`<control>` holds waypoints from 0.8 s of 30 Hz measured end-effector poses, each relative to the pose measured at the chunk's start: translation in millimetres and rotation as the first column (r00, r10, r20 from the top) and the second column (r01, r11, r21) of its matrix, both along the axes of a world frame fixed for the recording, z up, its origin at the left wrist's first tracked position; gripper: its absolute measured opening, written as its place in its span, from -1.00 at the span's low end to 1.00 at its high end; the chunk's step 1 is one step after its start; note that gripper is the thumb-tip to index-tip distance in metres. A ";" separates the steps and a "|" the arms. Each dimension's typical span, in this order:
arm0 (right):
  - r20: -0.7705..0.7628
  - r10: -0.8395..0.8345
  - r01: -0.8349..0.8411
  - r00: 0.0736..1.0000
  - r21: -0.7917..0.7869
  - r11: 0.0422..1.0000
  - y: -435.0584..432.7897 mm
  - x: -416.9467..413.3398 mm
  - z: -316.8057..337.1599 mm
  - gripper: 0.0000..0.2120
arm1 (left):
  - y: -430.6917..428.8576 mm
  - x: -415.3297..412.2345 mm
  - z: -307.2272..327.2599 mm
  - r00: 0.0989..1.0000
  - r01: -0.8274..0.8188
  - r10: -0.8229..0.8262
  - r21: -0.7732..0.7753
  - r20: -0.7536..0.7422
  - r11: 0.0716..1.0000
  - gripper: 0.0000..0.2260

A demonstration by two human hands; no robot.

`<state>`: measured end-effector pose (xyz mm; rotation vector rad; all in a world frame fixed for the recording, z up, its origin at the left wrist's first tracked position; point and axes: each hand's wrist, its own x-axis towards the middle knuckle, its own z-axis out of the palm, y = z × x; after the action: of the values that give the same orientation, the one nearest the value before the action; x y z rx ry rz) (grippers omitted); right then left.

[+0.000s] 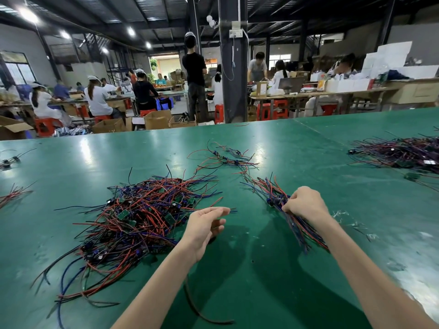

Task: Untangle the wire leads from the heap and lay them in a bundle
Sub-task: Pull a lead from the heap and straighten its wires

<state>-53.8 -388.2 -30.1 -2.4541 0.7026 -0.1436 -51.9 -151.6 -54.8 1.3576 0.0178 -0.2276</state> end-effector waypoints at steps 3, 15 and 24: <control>0.065 -0.035 0.043 0.997 -0.130 0.991 7.3 -3.5 0.8 -0.81 | 1.0 1.2 0.2 0.999 -0.041 0.041 -0.033 0.004 0.999 -0.84; 0.051 0.208 -0.156 0.977 -0.495 0.855 19.6 5.6 -31.6 -0.69 | -1.6 8.0 -15.6 0.980 -0.160 0.142 0.126 0.136 0.979 -0.78; 0.169 0.738 -0.717 0.653 -0.177 0.675 108.6 -45.5 3.6 -0.73 | 13.2 15.5 6.2 0.965 -0.222 0.226 -0.046 0.132 0.974 -0.77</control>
<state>-99.3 -279.6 -26.4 -2.5533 -0.4436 -0.1351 -36.5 -138.4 -48.6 1.3257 0.0527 0.0563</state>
